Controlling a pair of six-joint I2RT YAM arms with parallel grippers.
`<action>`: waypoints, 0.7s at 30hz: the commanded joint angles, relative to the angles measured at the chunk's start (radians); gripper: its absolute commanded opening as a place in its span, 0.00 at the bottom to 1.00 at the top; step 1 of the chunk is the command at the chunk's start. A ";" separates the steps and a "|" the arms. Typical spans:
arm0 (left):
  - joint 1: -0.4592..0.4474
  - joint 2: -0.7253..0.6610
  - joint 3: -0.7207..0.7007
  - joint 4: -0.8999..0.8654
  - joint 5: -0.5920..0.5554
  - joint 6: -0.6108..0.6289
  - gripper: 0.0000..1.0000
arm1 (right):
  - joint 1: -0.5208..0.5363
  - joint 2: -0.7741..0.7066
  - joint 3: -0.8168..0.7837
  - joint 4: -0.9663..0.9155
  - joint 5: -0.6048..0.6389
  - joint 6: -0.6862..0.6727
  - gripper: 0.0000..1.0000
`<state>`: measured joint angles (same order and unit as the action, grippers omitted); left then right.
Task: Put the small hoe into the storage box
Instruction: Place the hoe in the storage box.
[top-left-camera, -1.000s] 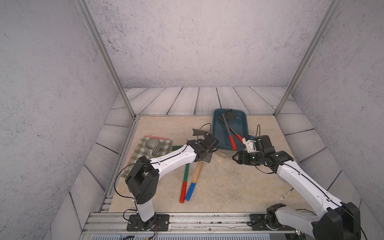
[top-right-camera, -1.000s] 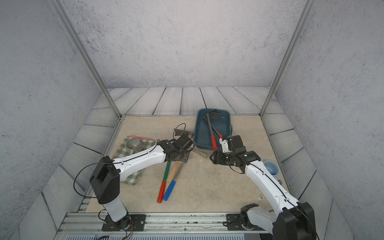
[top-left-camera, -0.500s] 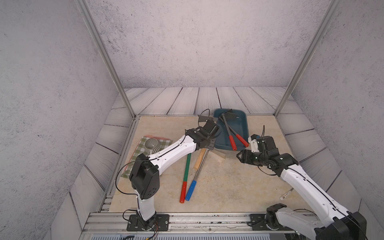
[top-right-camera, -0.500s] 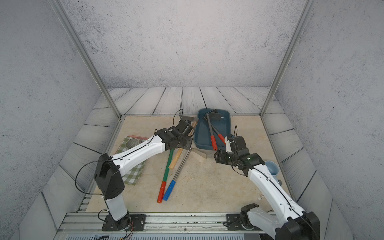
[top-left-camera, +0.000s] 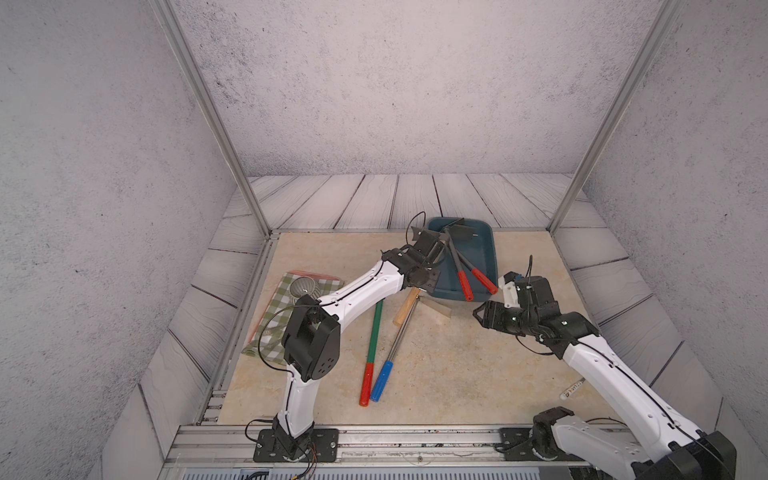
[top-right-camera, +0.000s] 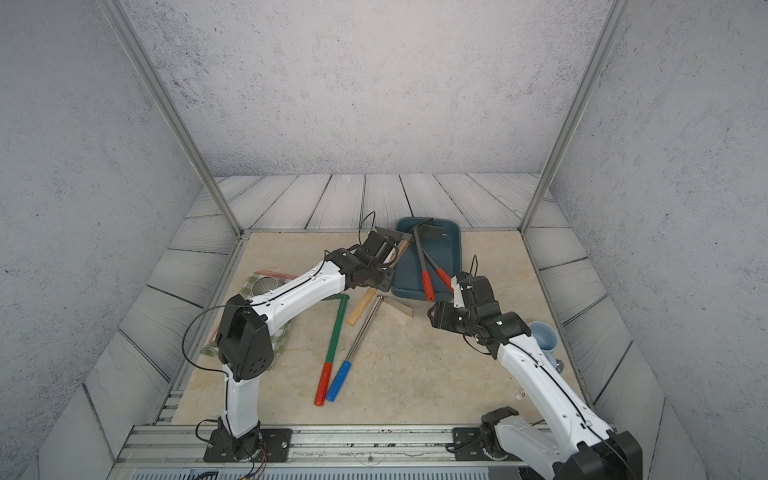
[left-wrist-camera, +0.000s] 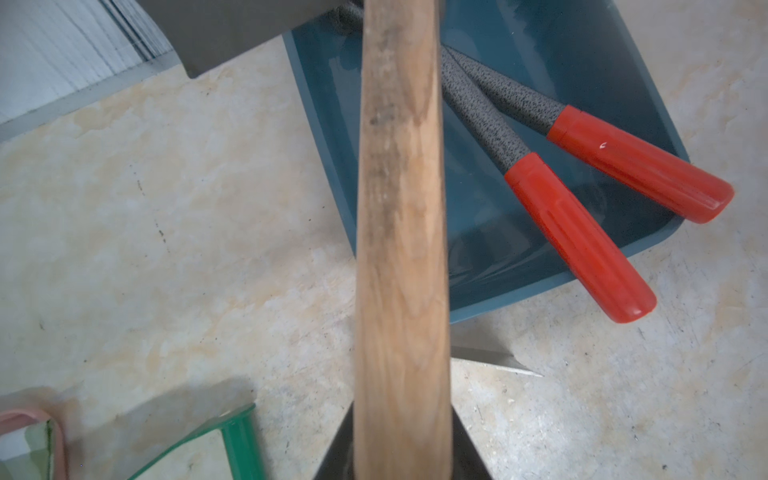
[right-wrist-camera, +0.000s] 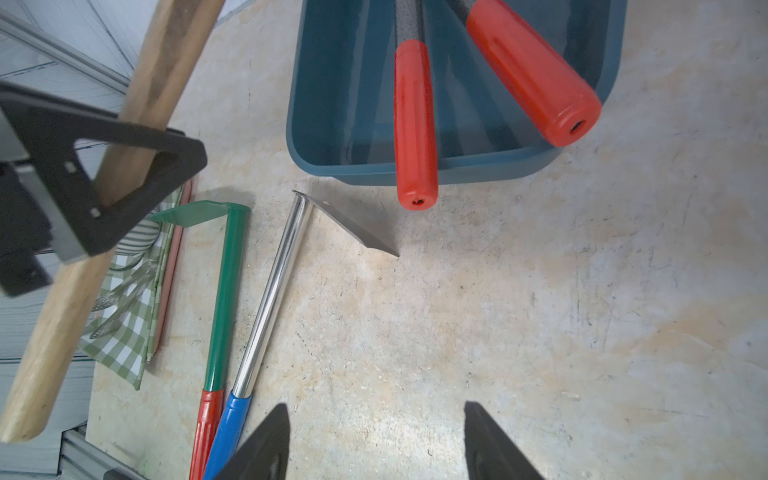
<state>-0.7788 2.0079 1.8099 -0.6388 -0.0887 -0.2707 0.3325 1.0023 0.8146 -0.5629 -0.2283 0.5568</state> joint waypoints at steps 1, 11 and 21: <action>0.015 0.009 0.061 0.110 0.017 0.034 0.00 | -0.003 -0.053 -0.041 0.065 -0.007 0.022 0.67; 0.027 0.164 0.242 0.074 0.092 0.053 0.00 | -0.002 -0.065 -0.045 0.031 0.060 0.003 0.67; 0.048 0.338 0.493 0.014 0.147 0.068 0.00 | -0.003 -0.084 -0.063 0.006 0.064 -0.004 0.66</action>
<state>-0.7418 2.3451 2.2238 -0.6529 0.0498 -0.2245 0.3325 0.9314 0.7593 -0.5301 -0.1806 0.5648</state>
